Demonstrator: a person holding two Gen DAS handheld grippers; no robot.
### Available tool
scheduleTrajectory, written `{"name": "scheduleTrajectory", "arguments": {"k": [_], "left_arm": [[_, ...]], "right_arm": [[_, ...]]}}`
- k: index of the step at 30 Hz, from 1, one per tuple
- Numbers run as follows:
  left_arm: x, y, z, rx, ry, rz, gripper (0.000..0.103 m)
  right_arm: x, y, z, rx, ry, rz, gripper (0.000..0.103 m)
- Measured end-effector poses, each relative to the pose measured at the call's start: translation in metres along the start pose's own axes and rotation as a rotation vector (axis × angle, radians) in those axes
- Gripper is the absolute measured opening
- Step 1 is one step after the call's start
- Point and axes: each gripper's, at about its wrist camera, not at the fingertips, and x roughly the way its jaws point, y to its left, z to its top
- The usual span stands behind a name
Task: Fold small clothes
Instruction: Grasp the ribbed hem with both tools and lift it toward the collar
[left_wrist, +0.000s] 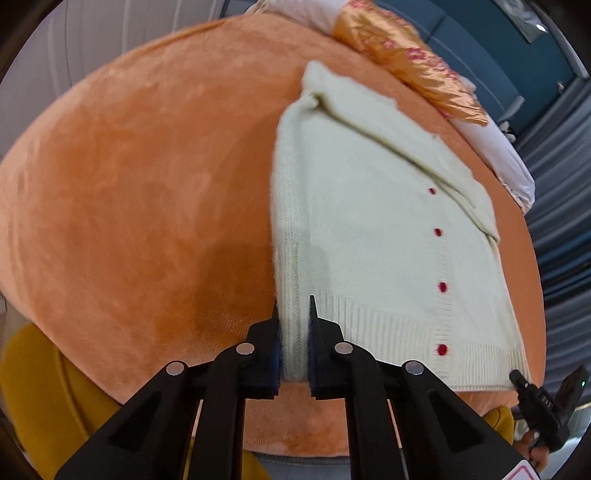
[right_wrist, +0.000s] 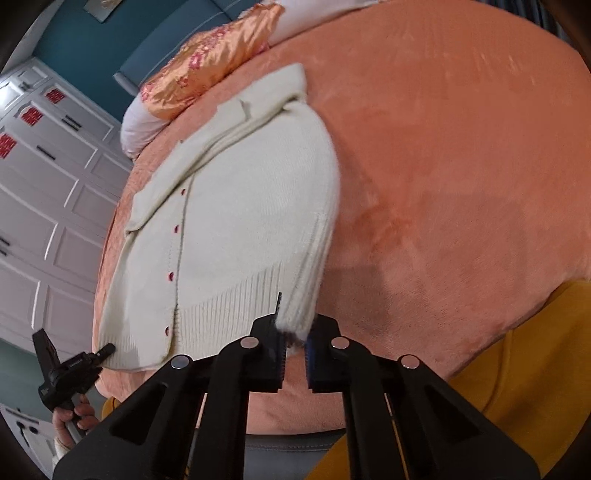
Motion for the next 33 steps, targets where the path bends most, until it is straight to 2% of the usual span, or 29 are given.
{"name": "scheduleTrajectory", "arguments": {"k": [3,8,11,14,16,19,21,23,25,29,31,33], "left_arm": [[-0.020,-0.005,-0.004,0.038,-0.025,0.002,0.007],[-0.044,-0.005,-0.027,0.139,0.016,0.035,0.007],[-0.060,-0.002,-0.058,0.224,0.076,0.073,0.007],[-0.077,0.003,-0.101,0.325,0.188,0.119,0.006],[-0.089,0.004,-0.136,0.379,0.273,0.137,0.006],[-0.109,0.005,-0.164,0.376,0.320,0.121,0.006],[-0.120,0.003,-0.171,0.354,0.309,0.107,0.006],[-0.127,0.002,-0.163,0.314,0.281,0.083,0.006],[-0.131,-0.005,-0.136,0.277,0.219,0.039,0.006],[-0.125,-0.036,-0.053,0.270,-0.011,-0.030,0.006],[-0.117,-0.050,-0.022,0.274,-0.106,-0.031,0.006],[-0.097,-0.056,0.019,0.253,-0.193,-0.029,0.006]], "right_arm": [[-0.012,0.009,-0.005,-0.066,-0.009,-0.016,0.005],[-0.032,0.010,-0.027,-0.185,0.070,-0.061,0.005],[-0.049,0.006,-0.057,-0.280,0.166,-0.090,0.005],[-0.072,0.007,-0.092,-0.382,0.255,-0.130,0.005],[-0.090,0.006,-0.112,-0.402,0.305,-0.129,0.005],[-0.116,0.004,-0.137,-0.395,0.359,-0.118,0.005],[-0.128,0.004,-0.145,-0.365,0.376,-0.103,0.005],[-0.134,0.008,-0.142,-0.344,0.361,-0.081,0.005],[-0.134,0.015,-0.119,-0.337,0.312,-0.042,0.005],[-0.122,0.035,-0.038,-0.331,0.072,-0.004,0.005],[-0.102,0.041,0.004,-0.307,-0.033,-0.001,0.005],[-0.077,0.047,0.041,-0.281,-0.087,-0.001,0.005]]}}
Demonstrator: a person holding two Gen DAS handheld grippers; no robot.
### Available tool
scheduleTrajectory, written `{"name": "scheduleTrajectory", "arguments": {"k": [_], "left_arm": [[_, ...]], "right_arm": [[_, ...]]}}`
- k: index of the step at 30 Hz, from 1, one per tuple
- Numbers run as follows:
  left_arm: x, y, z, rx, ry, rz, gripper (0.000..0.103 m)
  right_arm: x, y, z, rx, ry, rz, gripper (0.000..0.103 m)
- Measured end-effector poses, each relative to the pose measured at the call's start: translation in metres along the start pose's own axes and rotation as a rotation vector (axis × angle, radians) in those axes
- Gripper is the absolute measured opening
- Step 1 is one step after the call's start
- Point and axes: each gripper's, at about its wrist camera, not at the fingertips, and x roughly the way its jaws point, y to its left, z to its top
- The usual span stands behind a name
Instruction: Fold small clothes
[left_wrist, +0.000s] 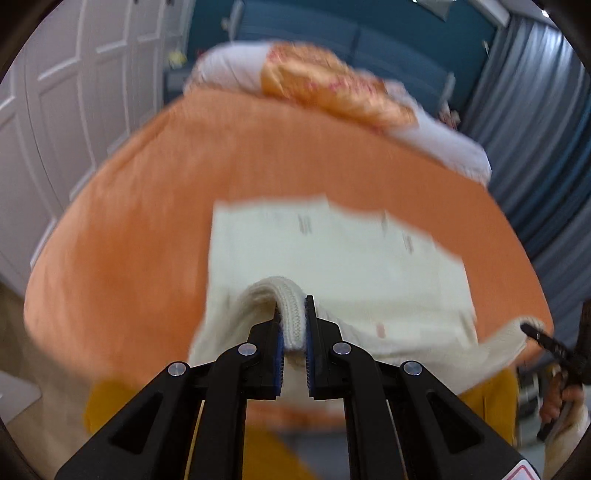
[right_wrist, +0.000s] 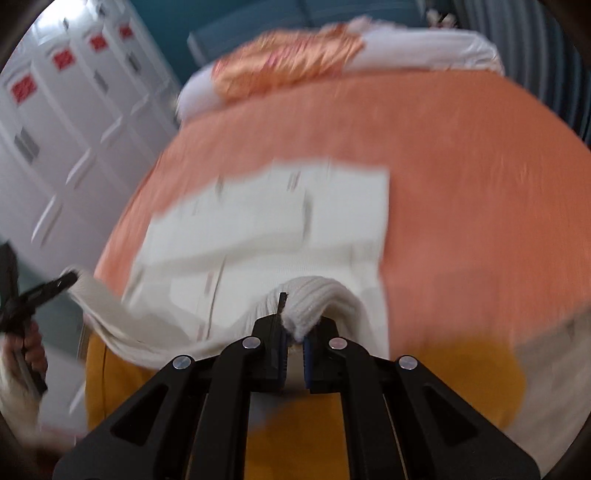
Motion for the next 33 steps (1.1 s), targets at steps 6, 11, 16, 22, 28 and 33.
{"name": "scheduleTrajectory", "arguments": {"k": [6,11,16,22,28,33], "left_arm": [[0.095,0.011,0.048,-0.076,-0.015,0.075,0.006],[0.160,0.024,0.058,-0.108,0.046,0.144,0.007],[0.199,0.036,0.058,-0.136,0.093,0.183,0.008],[0.219,0.036,0.055,-0.120,0.093,0.236,0.017],[0.156,0.020,0.054,-0.125,-0.077,0.181,0.055],[0.108,-0.021,0.021,-0.032,-0.103,0.066,0.059]], "right_arm": [[0.079,-0.031,0.063,0.166,-0.051,-0.012,0.005],[0.132,-0.045,0.076,0.234,-0.025,-0.025,0.005],[0.166,-0.053,0.079,0.271,0.007,-0.035,0.006],[0.175,-0.057,0.073,0.294,-0.012,-0.037,0.011],[0.105,-0.029,0.056,0.239,-0.315,-0.080,0.074],[0.097,0.023,0.019,0.068,-0.159,0.069,0.054]]}}
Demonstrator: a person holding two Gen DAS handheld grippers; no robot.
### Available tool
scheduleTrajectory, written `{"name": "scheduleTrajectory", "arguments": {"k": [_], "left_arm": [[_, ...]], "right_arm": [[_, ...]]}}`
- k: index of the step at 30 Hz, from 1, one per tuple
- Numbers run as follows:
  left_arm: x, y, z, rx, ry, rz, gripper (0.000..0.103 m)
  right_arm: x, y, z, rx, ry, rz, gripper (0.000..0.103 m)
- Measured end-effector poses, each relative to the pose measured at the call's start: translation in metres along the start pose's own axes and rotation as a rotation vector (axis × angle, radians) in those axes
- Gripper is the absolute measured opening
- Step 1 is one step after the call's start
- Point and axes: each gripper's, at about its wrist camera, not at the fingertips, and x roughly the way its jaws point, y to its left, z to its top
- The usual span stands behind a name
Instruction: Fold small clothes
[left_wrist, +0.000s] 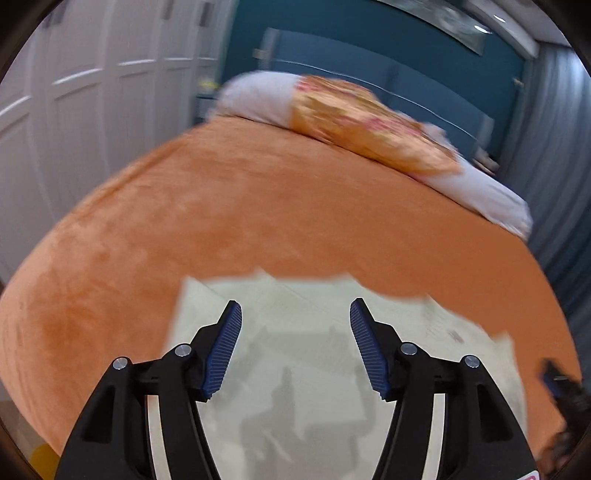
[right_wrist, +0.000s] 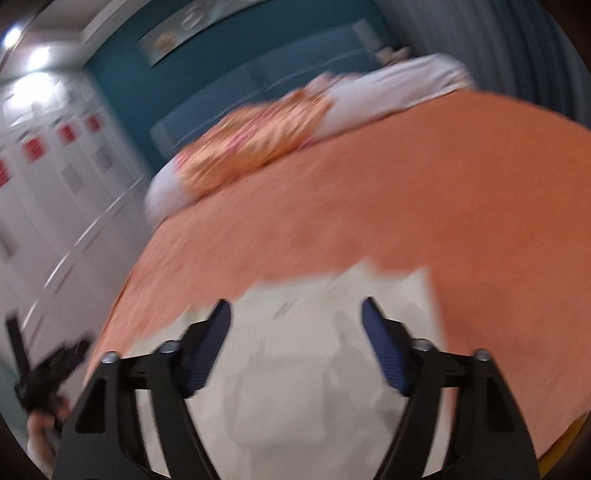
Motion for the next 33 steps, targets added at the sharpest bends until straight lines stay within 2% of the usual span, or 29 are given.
{"name": "scheduleTrajectory", "arguments": {"k": [2,4,6,7,9,15,18,20,22,23,25,26,28,30,32,33], "left_arm": [[0.000,-0.023,-0.028,0.079,0.081,-0.046,0.059],[0.005,-0.043,-0.061,0.165,0.144,-0.045,0.058],[0.016,-0.055,-0.090,0.233,0.208,-0.007,0.050],[0.023,-0.055,-0.100,0.247,0.238,0.011,0.042],[0.033,-0.045,-0.114,0.242,0.282,0.064,0.037],[0.019,0.024,-0.103,0.120,0.270,0.188,0.037],[0.011,0.054,-0.106,0.082,0.263,0.183,0.029],[0.005,0.059,-0.106,0.077,0.254,0.196,0.026],[-0.006,0.061,-0.103,0.042,0.249,0.194,0.026],[-0.010,0.062,-0.099,0.020,0.246,0.192,0.027],[-0.015,0.061,-0.085,-0.018,0.227,0.174,0.032],[-0.014,0.061,-0.074,-0.024,0.216,0.161,0.039],[-0.009,0.056,-0.053,-0.029,0.192,0.140,0.051],[0.004,0.054,-0.027,-0.037,0.173,0.115,0.061],[0.020,0.051,-0.007,-0.039,0.151,0.098,0.070],[0.033,0.050,0.005,-0.039,0.151,0.095,0.071]], "right_arm": [[0.006,0.037,-0.034,-0.156,0.101,0.005,0.041],[0.013,0.063,-0.064,-0.264,0.183,0.026,0.030],[0.025,0.078,-0.096,-0.318,0.277,0.037,0.015],[0.029,0.079,-0.102,-0.325,0.297,0.031,0.012],[0.033,0.070,-0.113,-0.358,0.319,-0.046,0.006],[0.007,-0.002,-0.097,-0.180,0.307,-0.177,0.001],[-0.009,-0.033,-0.097,-0.065,0.299,-0.188,0.000],[-0.017,-0.044,-0.095,-0.004,0.298,-0.171,0.000],[-0.024,-0.039,-0.090,-0.029,0.280,-0.225,0.000],[-0.027,-0.037,-0.087,-0.049,0.270,-0.262,0.005],[-0.034,-0.034,-0.075,-0.086,0.241,-0.266,0.005],[-0.035,-0.038,-0.068,-0.089,0.230,-0.267,0.005],[-0.032,-0.038,-0.045,-0.092,0.200,-0.262,0.018],[-0.023,-0.036,-0.023,-0.076,0.173,-0.254,0.047],[-0.011,-0.040,0.000,-0.054,0.143,-0.238,0.053],[-0.002,-0.042,0.012,-0.045,0.135,-0.239,0.060]]}}
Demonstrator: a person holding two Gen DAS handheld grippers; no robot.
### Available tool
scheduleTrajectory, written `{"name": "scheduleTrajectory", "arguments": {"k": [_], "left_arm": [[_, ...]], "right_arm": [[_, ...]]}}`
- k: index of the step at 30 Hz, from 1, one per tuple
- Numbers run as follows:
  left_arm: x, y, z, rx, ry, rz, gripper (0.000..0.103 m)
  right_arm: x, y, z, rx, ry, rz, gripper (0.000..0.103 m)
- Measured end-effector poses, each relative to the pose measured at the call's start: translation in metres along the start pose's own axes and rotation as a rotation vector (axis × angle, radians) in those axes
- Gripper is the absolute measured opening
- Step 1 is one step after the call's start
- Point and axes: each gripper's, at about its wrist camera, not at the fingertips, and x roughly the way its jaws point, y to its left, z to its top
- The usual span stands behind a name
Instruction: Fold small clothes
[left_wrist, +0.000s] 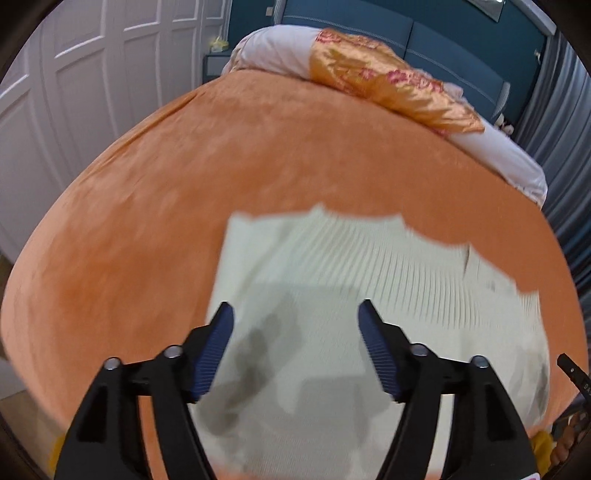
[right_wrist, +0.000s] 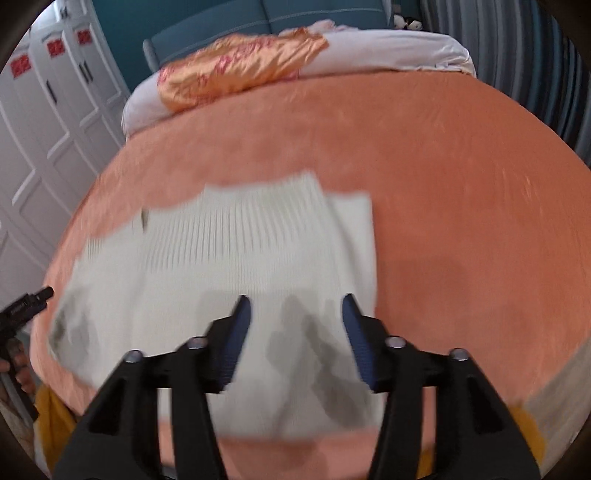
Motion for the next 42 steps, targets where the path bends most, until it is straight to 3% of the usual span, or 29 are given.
{"name": "scheduleTrajectory", "arguments": {"k": [3,7,11,12,13,15,16,17,21,24,26,30,31,35,38,40,42], "left_arm": [[0.034,-0.002,0.026,0.001,0.046,-0.032,0.076],[0.073,0.002,0.042,-0.007,0.098,0.003,0.077],[0.099,0.007,0.042,-0.030,0.175,-0.068,0.077],[0.104,0.007,0.040,-0.038,0.185,-0.073,0.076],[0.105,0.007,0.040,-0.039,0.177,-0.077,0.073],[0.102,0.004,0.041,-0.014,0.152,-0.099,0.042],[0.101,0.002,0.042,-0.006,0.152,-0.119,0.012],[0.098,0.001,0.044,-0.011,0.149,-0.138,0.009],[0.059,-0.004,0.065,-0.033,0.009,-0.163,0.007],[0.044,-0.006,0.081,-0.046,-0.059,-0.147,0.007],[0.057,-0.006,0.084,-0.039,-0.041,-0.108,0.007],[0.125,-0.001,0.063,-0.008,0.113,0.004,0.008],[0.131,-0.001,0.057,0.003,0.106,0.020,0.009],[0.119,0.002,0.055,-0.022,0.054,0.031,0.023],[0.097,0.002,0.054,-0.041,0.029,0.051,0.028],[0.070,-0.005,0.046,-0.049,-0.002,0.038,0.029],[0.041,-0.022,0.032,-0.030,-0.023,0.013,0.034]], "right_arm": [[0.025,-0.001,0.031,-0.005,-0.012,-0.026,0.072],[0.063,-0.005,0.052,0.018,0.052,-0.007,0.072],[0.096,-0.011,0.056,0.054,0.121,-0.029,0.072],[0.103,-0.010,0.054,0.056,0.135,-0.031,0.067],[0.105,-0.008,0.053,0.047,0.134,-0.016,0.060],[0.104,0.001,0.054,0.012,0.116,0.009,0.022],[0.099,0.007,0.056,-0.012,0.093,0.009,0.011],[0.091,0.011,0.059,-0.019,0.065,0.020,0.011],[0.034,0.017,0.083,0.019,-0.142,0.138,0.010],[0.019,0.012,0.094,0.039,-0.225,0.127,0.010],[0.047,0.003,0.096,0.054,-0.163,0.072,0.010],[0.132,-0.015,0.074,0.070,0.074,-0.026,0.011],[0.140,-0.014,0.069,0.050,0.093,-0.043,0.011],[0.112,-0.006,0.072,0.062,0.025,-0.091,0.020],[0.076,0.015,0.063,0.009,-0.054,-0.148,0.036],[0.063,0.039,0.054,-0.074,-0.037,-0.159,0.036],[0.050,0.074,0.033,-0.165,0.002,-0.097,0.036]]}}
